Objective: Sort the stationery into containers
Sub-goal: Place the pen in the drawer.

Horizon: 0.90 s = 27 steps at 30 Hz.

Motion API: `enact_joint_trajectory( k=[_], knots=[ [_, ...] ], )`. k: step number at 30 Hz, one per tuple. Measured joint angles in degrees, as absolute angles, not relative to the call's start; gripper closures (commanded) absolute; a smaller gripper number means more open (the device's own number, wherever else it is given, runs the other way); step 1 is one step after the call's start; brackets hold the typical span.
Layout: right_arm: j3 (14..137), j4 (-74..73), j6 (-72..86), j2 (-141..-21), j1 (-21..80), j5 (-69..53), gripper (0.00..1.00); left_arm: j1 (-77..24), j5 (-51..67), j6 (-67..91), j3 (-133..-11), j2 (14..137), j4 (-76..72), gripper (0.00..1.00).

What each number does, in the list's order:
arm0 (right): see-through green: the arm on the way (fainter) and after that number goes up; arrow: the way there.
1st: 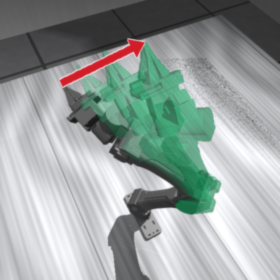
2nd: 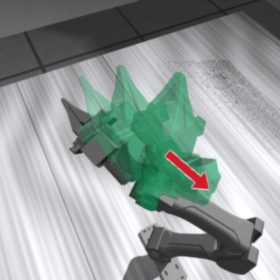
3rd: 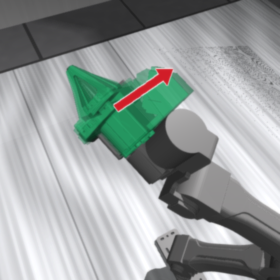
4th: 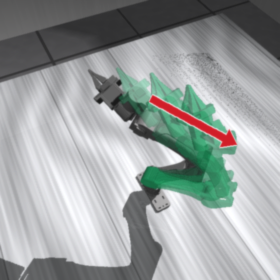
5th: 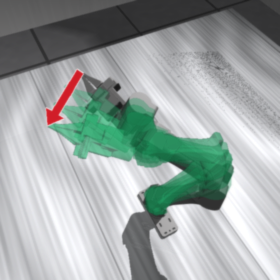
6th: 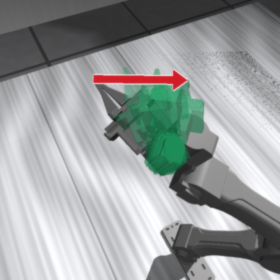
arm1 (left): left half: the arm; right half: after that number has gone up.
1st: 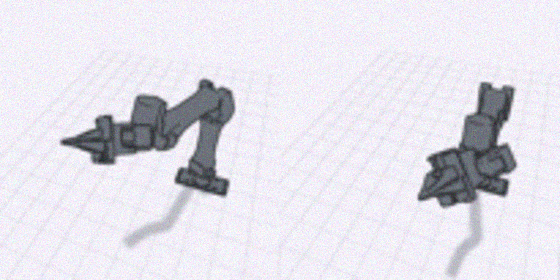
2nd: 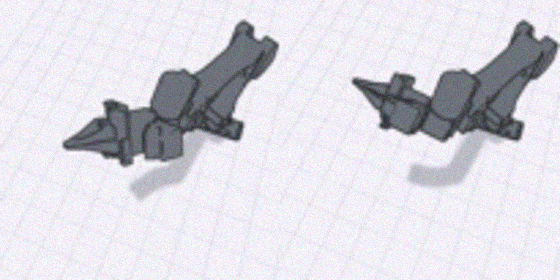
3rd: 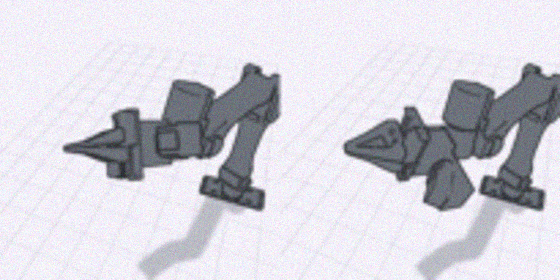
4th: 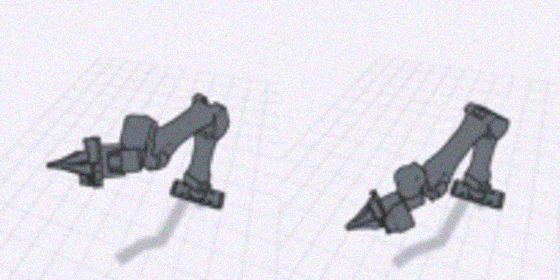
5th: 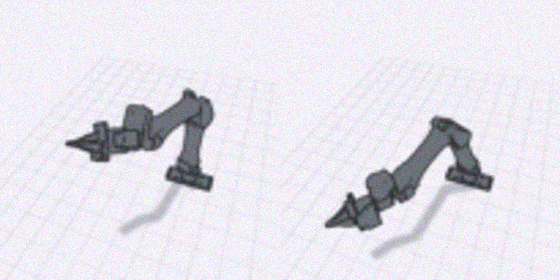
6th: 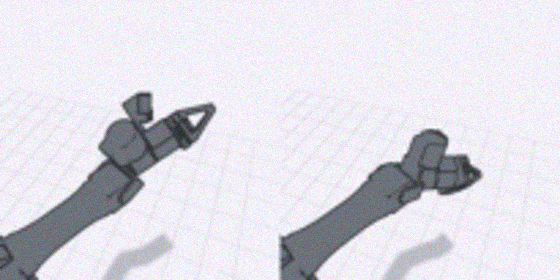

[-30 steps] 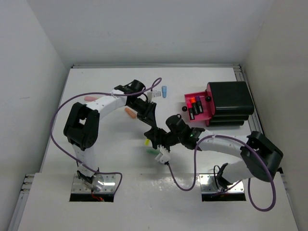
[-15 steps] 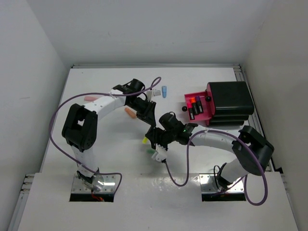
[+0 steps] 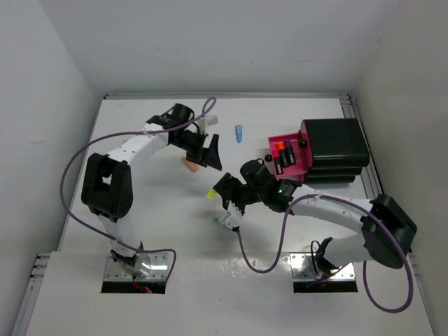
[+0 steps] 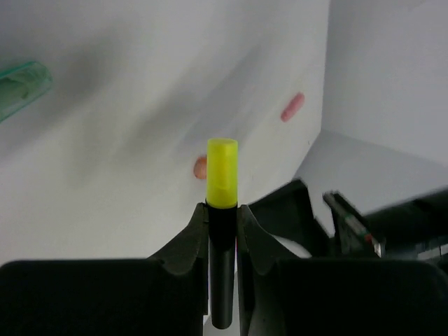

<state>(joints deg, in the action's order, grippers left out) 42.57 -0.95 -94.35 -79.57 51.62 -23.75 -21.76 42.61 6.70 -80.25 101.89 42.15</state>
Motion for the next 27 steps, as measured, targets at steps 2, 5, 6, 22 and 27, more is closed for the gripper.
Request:
enact_joint_trajectory(
  k=[2, 5, 6, 22, 27],
  knots=[
    [42.6, -0.7, -90.5, -76.7, 51.6, -22.2, 1.00, -18.2, 42.3, 6.9, -82.5, 101.9, 42.1, 0.04],
    [44.7, -1.0, -78.6, -73.9, 51.6, -16.0, 1.00, -11.8, 41.7, 8.0, -84.3, 101.2, 39.7, 0.04],
    [45.8, -1.2, -75.1, -73.8, 51.3, -14.1, 1.00, -9.8, 41.1, 8.5, -84.1, 100.7, 39.0, 0.04],
    [75.8, -24.0, -8.9, -89.9, 26.5, 26.7, 1.00, -6.7, 36.3, 13.0, -76.6, 94.3, 31.8, 0.00],
    [76.1, -27.1, -3.2, -93.9, 26.3, 31.2, 1.00, -8.0, 36.0, 13.7, -75.3, 94.3, 30.7, 0.00]
  ],
)
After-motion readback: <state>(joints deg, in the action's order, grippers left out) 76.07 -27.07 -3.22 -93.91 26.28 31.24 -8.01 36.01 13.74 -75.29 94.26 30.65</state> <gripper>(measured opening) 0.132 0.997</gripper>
